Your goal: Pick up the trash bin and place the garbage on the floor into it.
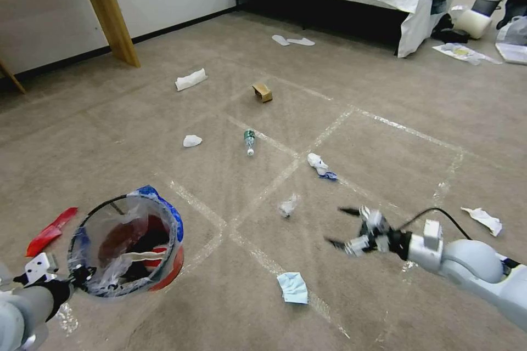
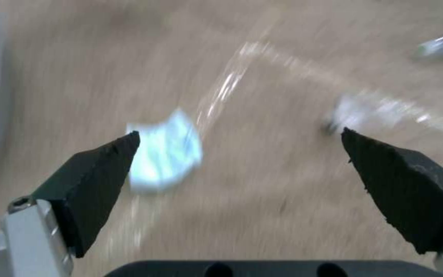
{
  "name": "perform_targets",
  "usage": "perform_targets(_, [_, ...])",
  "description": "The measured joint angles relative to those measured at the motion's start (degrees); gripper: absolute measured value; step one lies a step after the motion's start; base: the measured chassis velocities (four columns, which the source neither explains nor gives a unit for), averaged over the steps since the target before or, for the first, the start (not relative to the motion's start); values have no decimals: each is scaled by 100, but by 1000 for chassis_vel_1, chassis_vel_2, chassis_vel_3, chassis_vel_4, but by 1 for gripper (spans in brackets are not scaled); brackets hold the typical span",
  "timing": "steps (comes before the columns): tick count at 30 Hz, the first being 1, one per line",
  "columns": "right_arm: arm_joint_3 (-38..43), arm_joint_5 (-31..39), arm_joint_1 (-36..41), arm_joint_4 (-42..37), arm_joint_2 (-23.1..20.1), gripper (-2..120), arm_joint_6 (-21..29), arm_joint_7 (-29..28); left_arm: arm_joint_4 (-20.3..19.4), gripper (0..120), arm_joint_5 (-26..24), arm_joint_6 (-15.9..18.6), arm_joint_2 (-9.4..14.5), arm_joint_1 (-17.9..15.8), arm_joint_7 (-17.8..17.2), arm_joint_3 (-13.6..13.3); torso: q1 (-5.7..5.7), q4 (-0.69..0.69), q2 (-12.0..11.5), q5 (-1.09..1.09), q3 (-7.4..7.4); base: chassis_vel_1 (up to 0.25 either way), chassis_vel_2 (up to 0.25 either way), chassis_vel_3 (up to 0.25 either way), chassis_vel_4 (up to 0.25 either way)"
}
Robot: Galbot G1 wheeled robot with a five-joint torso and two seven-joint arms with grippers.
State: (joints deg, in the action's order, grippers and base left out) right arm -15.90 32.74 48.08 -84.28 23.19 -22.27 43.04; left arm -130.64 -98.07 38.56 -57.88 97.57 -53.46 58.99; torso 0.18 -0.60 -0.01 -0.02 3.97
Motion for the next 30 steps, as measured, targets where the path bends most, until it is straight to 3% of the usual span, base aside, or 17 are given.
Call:
perform_targets(1, [0,0,0,0,0,100,0,0,0,0,0,0,0,0,0,0,0,0,0,0,0,0,0,0,0])
perform_targets(2, [-147,-233,-205,308,183,100,-138,375,1,0,48,0,-28,17,34,-3,0,3,0,9,0,0,0,0,0])
perform_targets(4, [-266,-468,-426,592,421,100,-298,946,-14,0,94,0,-82,31,39,-9,0,6,0,0,0,0,0,0,0])
perform_targets(5, [-266,-468,-426,592,421,100,-298,946,-14,0,94,0,-82,31,39,-9,0,6,0,0,0,0,0,0,0])
perform_targets(7, [-598,-713,-839,954,853,100,-469,1543,-87,0,125,-1,-123,58,33,-10,0,6,0,3,0,0,0,0,0])
perform_targets(11, [-733,-798,-982,1063,1016,100,-464,1592,-110,0,135,-2,-133,81,28,-8,0,4,0,2,0,0,0,0,0])
perform_targets(18, [-1801,-1183,-1710,1900,1964,100,-506,1790,-110,0,263,-4,-224,172,39,0,0,5,0,2,0,0,0,0,0])
perform_targets(22, [-2061,-1230,-1836,2076,2166,100,-491,1730,-98,0,293,-4,-234,183,49,0,0,5,0,1,0,0,0,0,0])
perform_targets(30, [-2361,-1817,-1934,2597,2678,100,-502,1032,-32,0,304,-16,-235,142,67,24,0,4,0,1,0,0,0,0,0])
